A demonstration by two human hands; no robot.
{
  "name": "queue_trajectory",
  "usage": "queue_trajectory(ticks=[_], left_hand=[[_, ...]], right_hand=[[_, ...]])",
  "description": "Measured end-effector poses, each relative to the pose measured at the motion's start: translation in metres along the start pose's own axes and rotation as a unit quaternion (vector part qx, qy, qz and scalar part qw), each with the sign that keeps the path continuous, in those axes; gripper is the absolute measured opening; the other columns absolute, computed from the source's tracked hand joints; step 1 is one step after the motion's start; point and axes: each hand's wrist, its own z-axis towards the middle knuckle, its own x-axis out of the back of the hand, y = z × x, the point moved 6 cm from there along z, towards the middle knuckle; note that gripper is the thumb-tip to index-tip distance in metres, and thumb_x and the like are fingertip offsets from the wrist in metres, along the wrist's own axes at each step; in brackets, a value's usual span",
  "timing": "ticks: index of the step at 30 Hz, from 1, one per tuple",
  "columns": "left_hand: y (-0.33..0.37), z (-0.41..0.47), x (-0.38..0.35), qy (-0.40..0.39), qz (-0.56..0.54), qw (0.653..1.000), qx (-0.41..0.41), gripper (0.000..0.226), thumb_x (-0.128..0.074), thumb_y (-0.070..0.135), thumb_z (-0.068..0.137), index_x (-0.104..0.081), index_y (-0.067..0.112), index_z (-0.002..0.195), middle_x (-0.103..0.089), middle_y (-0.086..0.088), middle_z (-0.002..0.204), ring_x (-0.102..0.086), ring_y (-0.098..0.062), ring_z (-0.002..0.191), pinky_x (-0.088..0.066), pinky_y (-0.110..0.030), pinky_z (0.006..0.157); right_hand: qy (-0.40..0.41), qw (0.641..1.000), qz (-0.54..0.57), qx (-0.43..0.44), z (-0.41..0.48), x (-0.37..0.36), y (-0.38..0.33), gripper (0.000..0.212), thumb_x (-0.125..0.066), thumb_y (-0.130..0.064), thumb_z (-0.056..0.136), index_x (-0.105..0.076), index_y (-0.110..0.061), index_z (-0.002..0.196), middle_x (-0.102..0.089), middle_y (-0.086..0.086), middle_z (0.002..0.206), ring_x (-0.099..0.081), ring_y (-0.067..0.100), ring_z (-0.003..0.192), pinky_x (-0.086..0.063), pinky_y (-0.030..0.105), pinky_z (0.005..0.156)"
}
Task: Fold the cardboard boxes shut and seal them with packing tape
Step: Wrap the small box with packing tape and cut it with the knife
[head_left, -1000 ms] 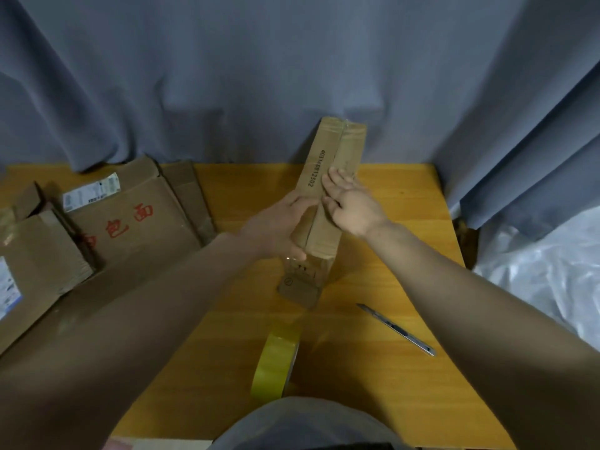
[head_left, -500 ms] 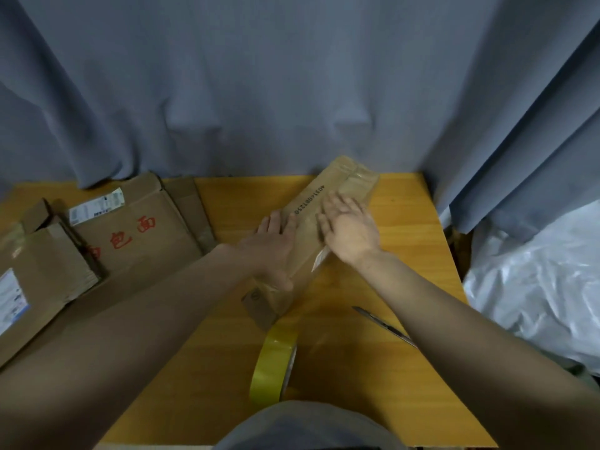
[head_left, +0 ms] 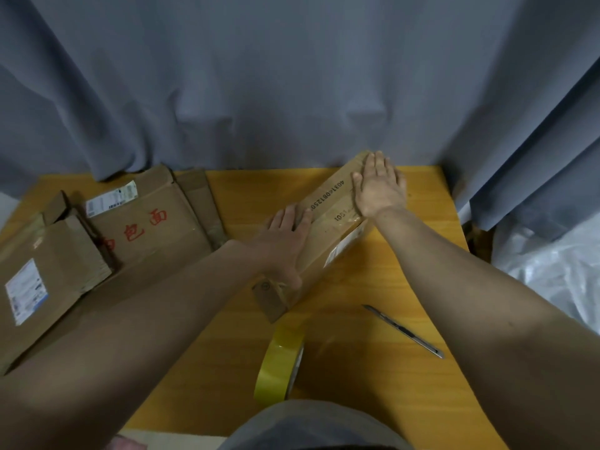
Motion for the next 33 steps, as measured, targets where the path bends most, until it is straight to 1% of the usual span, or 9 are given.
queue_trajectory(ticks=[6,10,13,18,20,24,27,30,33], left_hand=[[-0.004,0.008,0.0,0.007,0.008,1.0,-0.004,0.135,-0.078,0.04,0.07,0.033,0.013,0.142,0.034,-0.015,0.151,0.028,-0.033,0.14,0.013,-0.042,0.114],[-0.02,0.018,0.01,0.018,0.015,0.999,0.031,0.137,-0.082,0.028,0.069,0.034,0.015,0.142,0.029,-0.011,0.154,0.022,-0.032,0.143,0.008,-0.044,0.117],[-0.024,0.029,0.023,0.044,0.004,0.998,0.044,0.129,-0.076,0.042,0.075,0.029,0.013,0.144,0.018,-0.014,0.156,0.013,-0.034,0.145,0.003,-0.047,0.119],[-0.02,0.036,0.027,0.039,-0.002,0.998,0.053,0.123,-0.067,0.051,0.08,0.03,0.01,0.143,0.021,-0.018,0.155,0.018,-0.034,0.143,0.01,-0.047,0.117],[-0.021,0.036,0.026,0.036,0.001,0.998,0.057,0.122,-0.067,0.05,0.081,0.03,0.01,0.143,0.023,-0.018,0.154,0.019,-0.034,0.143,0.011,-0.046,0.117],[-0.021,0.036,0.025,0.043,0.007,0.997,0.063,0.121,-0.067,0.048,0.082,0.029,0.01,0.144,0.022,-0.018,0.155,0.02,-0.034,0.143,0.011,-0.048,0.117],[-0.021,0.035,0.023,0.046,0.008,0.997,0.062,0.12,-0.066,0.048,0.082,0.029,0.01,0.144,0.023,-0.018,0.154,0.021,-0.035,0.143,0.01,-0.049,0.117],[-0.023,0.038,0.02,0.051,0.005,0.997,0.06,0.119,-0.065,0.049,0.082,0.03,0.011,0.144,0.024,-0.018,0.154,0.022,-0.035,0.142,0.01,-0.05,0.117],[-0.03,0.038,0.02,0.056,0.001,0.997,0.045,0.12,-0.067,0.048,0.081,0.029,0.013,0.144,0.026,-0.014,0.155,0.024,-0.03,0.142,0.011,-0.047,0.117]], right_hand=[[0.046,0.996,0.009,-0.079,0.02,0.02,0.011,0.05,-0.025,-0.04,0.102,-0.041,-0.004,0.134,-0.044,0.017,0.138,-0.038,0.032,0.128,-0.025,0.042,0.104],[0.016,0.993,0.095,-0.073,0.026,0.027,0.023,0.043,-0.043,-0.037,0.099,-0.057,-0.002,0.118,-0.057,0.02,0.125,-0.05,0.037,0.119,-0.041,0.039,0.093],[0.037,0.983,0.17,-0.057,0.017,0.024,0.042,0.034,-0.047,-0.029,0.099,-0.061,-0.001,0.113,-0.061,0.021,0.119,-0.053,0.037,0.112,-0.041,0.035,0.083],[-0.008,0.941,0.33,-0.071,0.008,0.009,0.061,0.042,-0.048,-0.025,0.099,-0.049,-0.005,0.137,-0.049,0.012,0.142,-0.042,0.025,0.133,-0.031,0.029,0.108],[-0.037,0.933,0.35,-0.072,0.01,0.007,0.061,0.043,-0.047,-0.026,0.099,-0.048,-0.006,0.138,-0.047,0.01,0.143,-0.04,0.024,0.134,-0.029,0.029,0.111],[-0.08,0.947,0.298,-0.088,0.013,0.011,0.059,0.038,-0.04,-0.027,0.101,-0.056,-0.005,0.129,-0.055,0.016,0.134,-0.049,0.031,0.123,-0.037,0.031,0.098],[-0.104,0.965,0.209,-0.117,0.01,0.013,0.053,0.05,-0.032,-0.041,0.101,-0.056,-0.003,0.124,-0.055,0.018,0.13,-0.049,0.035,0.12,-0.037,0.032,0.088],[-0.123,0.963,0.211,-0.116,0.007,0.006,0.047,0.067,-0.032,-0.061,0.094,-0.051,-0.007,0.128,-0.055,0.011,0.127,-0.051,0.034,0.117,-0.04,0.034,0.088],[-0.091,0.976,0.17,-0.1,0.001,0.006,0.044,0.065,-0.032,-0.06,0.095,-0.055,-0.003,0.117,-0.062,0.018,0.118,-0.058,0.037,0.106,-0.048,0.04,0.086]])
